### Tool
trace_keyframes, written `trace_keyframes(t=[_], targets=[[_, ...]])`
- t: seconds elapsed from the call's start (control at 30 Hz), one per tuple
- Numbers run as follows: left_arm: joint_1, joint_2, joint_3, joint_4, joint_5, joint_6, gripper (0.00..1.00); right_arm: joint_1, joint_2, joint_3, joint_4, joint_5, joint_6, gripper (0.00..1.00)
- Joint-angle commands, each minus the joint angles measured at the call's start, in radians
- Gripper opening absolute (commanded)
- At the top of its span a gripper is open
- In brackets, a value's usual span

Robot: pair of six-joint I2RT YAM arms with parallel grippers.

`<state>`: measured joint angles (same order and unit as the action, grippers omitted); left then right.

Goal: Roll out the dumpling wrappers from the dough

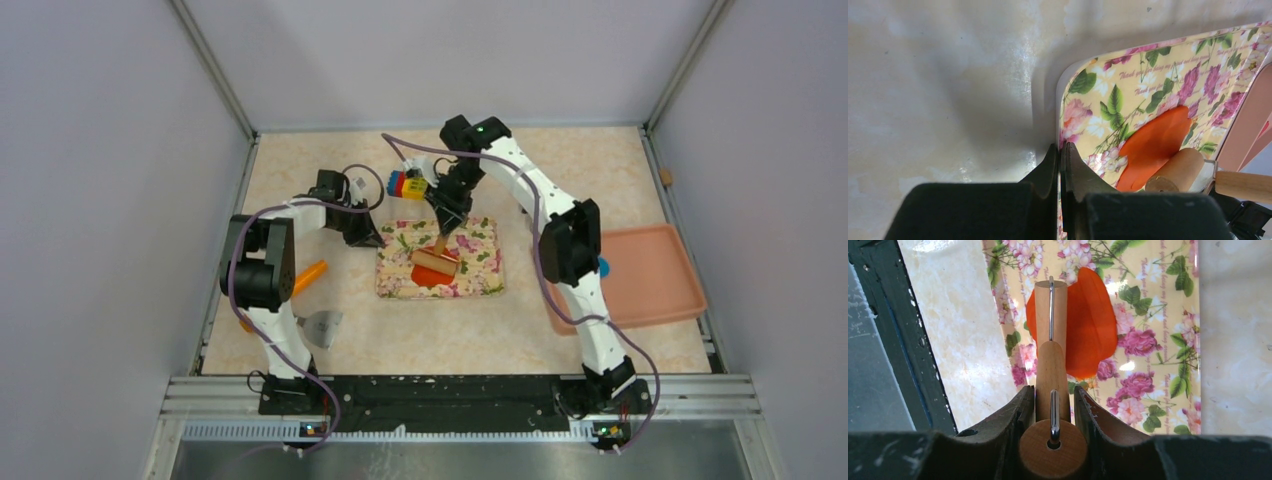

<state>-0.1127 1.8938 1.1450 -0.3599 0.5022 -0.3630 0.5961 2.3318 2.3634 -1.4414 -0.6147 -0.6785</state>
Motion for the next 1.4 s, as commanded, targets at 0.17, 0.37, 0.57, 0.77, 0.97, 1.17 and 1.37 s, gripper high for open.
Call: trace_keyframes(t=[0.17, 0.37, 0.57, 0.77, 0.97, 1.17, 1.37], targets=[[-0.004, 0.033, -0.002, -0.004, -0.054, 0.024, 0.00, -0.030, 0.050, 0.078, -0.058, -0.117, 0.057, 0.00], [-0.004, 0.031, -0.002, -0.009, -0.060, 0.033, 0.00, -0.087, 0.107, 0.019, -0.057, -0.244, 0.204, 0.00], [-0.004, 0.030, -0.006, -0.024, -0.068, 0.041, 0.00, -0.159, 0.016, -0.164, 0.033, -0.373, 0.358, 0.00], [-0.002, 0.009, 0.021, -0.071, -0.097, 0.036, 0.00, -0.270, -0.244, -0.598, 0.737, -0.468, 1.023, 0.00], [-0.002, -0.016, -0.011, -0.051, -0.054, -0.093, 0.00, -0.272, -0.445, -0.923, 1.031, -0.343, 1.237, 0.00], [-0.003, -0.042, -0.084, 0.007, -0.032, -0.212, 0.00, -0.271, -0.589, -1.118, 1.133, -0.235, 1.247, 0.00], [-0.004, -0.066, -0.143, 0.048, -0.038, -0.284, 0.00, -0.268, -0.628, -1.195, 1.166, -0.210, 1.237, 0.00]])
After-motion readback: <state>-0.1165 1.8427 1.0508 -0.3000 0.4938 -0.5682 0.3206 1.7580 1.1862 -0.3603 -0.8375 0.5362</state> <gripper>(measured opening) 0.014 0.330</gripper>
